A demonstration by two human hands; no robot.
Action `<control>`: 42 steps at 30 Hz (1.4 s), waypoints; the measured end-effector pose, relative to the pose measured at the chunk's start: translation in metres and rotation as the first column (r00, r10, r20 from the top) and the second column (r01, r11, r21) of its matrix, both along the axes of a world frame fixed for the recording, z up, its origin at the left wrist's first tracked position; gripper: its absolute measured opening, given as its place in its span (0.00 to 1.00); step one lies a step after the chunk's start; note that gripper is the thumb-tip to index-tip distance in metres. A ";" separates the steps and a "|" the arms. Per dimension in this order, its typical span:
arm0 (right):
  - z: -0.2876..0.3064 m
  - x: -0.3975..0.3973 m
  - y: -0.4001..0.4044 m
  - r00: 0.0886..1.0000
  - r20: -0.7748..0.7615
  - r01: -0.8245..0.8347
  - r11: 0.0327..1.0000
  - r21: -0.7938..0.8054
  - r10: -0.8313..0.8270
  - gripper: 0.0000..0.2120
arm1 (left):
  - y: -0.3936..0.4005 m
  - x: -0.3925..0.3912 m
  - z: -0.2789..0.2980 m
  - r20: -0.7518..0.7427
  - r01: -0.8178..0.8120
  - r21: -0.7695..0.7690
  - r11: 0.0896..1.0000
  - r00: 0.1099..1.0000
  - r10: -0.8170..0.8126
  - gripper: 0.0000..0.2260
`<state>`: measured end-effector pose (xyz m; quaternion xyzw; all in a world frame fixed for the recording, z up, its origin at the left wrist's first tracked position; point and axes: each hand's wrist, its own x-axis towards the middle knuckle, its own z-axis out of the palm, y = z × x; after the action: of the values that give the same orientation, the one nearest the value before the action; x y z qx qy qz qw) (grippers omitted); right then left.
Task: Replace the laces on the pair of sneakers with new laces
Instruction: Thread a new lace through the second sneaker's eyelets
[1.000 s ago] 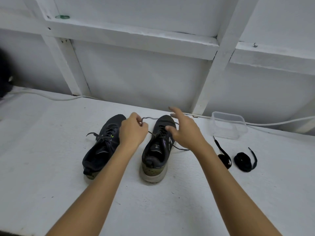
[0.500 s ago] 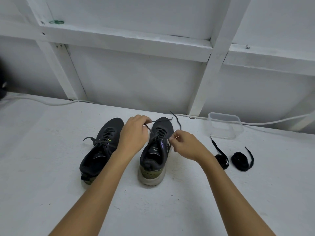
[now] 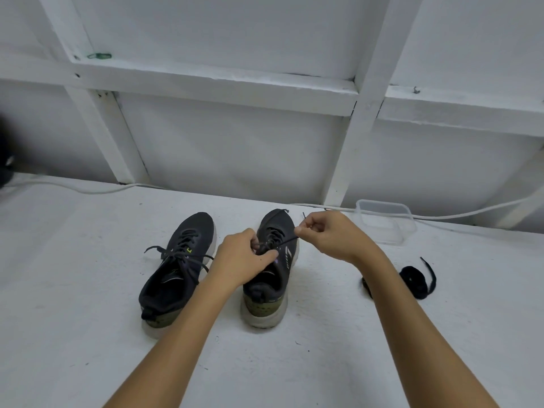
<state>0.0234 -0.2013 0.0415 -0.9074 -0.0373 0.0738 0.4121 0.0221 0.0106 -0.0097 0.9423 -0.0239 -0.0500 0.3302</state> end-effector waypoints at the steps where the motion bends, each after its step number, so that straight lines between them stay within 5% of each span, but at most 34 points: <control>1: 0.004 0.000 0.000 1.000 -0.004 -0.014 0.999 0.030 0.014 0.07 | -0.002 -0.001 0.000 -0.009 -0.021 0.017 1.000 1.000 0.021 0.19; 6: 0.024 -0.002 0.004 0.996 0.030 -0.081 0.992 0.094 0.078 0.04 | -0.013 -0.003 0.017 0.108 0.041 0.284 0.958 0.991 -0.074 0.29; 10: 0.031 0.001 0.008 0.995 0.060 -0.092 0.989 0.115 0.085 0.01 | -0.024 0.011 0.037 0.247 0.252 0.197 0.947 0.923 -0.297 0.08; 12: 0.032 0.002 0.006 0.995 0.058 -0.086 0.992 0.091 0.081 0.00 | -0.025 0.018 0.038 0.240 0.277 0.189 0.942 0.917 -0.317 0.09; 16: 0.030 0.002 -0.013 0.998 0.039 -0.036 0.989 -0.146 0.042 0.06 | 0.002 0.032 0.032 0.149 -0.060 0.028 0.998 0.987 0.055 0.10; 20: 0.024 -0.002 -0.025 1.000 -0.018 -0.016 0.958 -0.288 0.011 0.11 | 0.034 0.035 0.022 -0.014 -0.190 0.159 0.969 0.981 0.194 0.10; 21: 0.023 -0.002 -0.024 1.000 -0.015 -0.015 0.958 -0.286 0.011 0.12 | 0.037 0.034 0.021 -0.015 -0.166 0.177 0.970 0.985 0.171 0.07; 25: 0.024 -0.001 -0.010 0.999 0.020 -0.043 0.972 -0.231 0.049 0.13 | 0.019 0.025 0.034 0.187 0.221 0.043 0.974 0.956 -0.225 0.27; 29: 0.027 0.001 0.005 0.995 0.045 -0.075 0.981 -0.177 0.084 0.13 | -0.006 0.019 0.040 0.283 0.376 -0.028 0.926 0.891 -0.354 0.14; 32: 0.027 0.000 0.006 0.995 0.009 -0.094 0.980 -0.172 0.097 0.11 | -0.003 0.024 0.034 0.316 0.313 -0.021 0.950 0.903 -0.291 0.06; 42: -0.007 -0.010 -0.009 0.953 -0.303 -0.044 0.995 -0.090 0.015 0.11 | 0.022 0.033 0.021 0.334 -0.062 0.056 0.997 0.942 0.040 0.08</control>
<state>0.0132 -0.2102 0.0347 -0.9034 0.0161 0.2196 0.3681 0.0551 0.0321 0.0114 0.9479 -0.0532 0.1173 0.2915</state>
